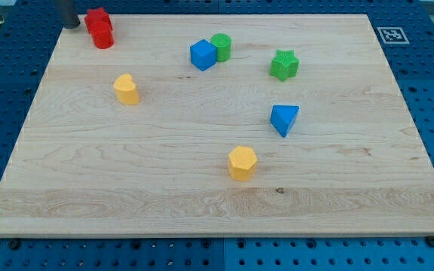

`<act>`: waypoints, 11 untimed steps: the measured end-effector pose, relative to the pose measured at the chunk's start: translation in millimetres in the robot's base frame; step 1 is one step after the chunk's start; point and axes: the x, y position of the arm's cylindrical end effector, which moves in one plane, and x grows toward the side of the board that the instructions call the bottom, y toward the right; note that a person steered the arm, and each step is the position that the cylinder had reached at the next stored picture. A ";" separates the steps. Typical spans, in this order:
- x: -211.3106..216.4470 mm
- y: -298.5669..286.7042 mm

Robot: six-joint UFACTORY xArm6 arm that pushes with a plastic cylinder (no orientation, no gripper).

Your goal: Separate the red star from the red circle

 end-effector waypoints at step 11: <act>3.6 174.5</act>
